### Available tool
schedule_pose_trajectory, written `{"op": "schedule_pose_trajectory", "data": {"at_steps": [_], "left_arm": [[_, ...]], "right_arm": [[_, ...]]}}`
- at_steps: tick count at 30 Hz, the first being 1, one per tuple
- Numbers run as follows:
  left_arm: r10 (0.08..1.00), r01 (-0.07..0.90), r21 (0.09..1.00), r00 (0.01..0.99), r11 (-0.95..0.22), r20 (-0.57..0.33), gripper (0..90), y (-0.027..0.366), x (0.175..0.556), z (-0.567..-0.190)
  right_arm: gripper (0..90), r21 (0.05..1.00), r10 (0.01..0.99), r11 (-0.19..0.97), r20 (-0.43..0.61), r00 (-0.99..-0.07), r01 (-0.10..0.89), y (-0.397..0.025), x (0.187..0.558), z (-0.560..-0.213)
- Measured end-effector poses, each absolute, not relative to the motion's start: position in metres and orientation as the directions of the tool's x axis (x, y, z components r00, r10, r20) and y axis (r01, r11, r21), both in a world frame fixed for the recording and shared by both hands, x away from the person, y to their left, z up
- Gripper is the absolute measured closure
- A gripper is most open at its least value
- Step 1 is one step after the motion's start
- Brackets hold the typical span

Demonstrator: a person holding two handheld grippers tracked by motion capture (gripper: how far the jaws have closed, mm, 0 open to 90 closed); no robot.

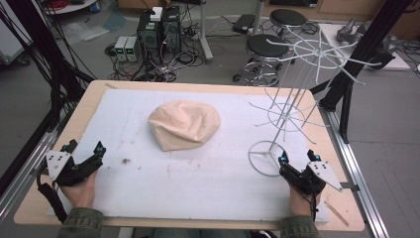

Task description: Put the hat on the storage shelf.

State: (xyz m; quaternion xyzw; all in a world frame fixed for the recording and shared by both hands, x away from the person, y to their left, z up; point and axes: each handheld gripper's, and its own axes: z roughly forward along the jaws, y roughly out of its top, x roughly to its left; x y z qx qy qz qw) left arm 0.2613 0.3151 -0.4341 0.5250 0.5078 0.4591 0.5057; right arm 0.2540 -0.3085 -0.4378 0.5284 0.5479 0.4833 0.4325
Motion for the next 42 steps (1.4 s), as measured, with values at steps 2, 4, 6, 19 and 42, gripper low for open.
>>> {"op": "schedule_pose_trajectory", "data": {"at_steps": [2, 4, 6, 19, 42], "left_arm": [[0.997, 0.067, 0.997, 0.062, 0.030, -0.035, 17.5, 0.316, 0.261, -0.434], [0.997, 0.071, 0.997, 0.062, 0.033, -0.037, 17.9, 0.317, 0.261, -0.434], [0.997, 0.074, 0.997, 0.066, 0.038, -0.043, 18.2, 0.317, 0.261, -0.434], [0.997, 0.071, 0.997, 0.066, 0.042, -0.047, 18.4, 0.318, 0.260, -0.434], [0.990, 0.052, 0.998, 0.136, 0.027, -0.033, 17.6, 0.309, 0.264, -0.412]], "right_arm": [[12.4, 0.986, 0.996, -0.033, 0.045, -0.072, 0.163, -0.309, 0.253, -0.438], [12.4, 0.985, 0.996, -0.034, 0.047, -0.076, 0.167, -0.309, 0.253, -0.437], [12.4, 0.985, 0.996, -0.036, 0.050, -0.080, 0.168, -0.308, 0.253, -0.438], [12.4, 0.984, 0.995, -0.045, 0.060, -0.084, 0.175, -0.308, 0.253, -0.438], [12.4, 0.983, 0.993, -0.049, 0.068, -0.098, 0.179, -0.307, 0.252, -0.437]]}}
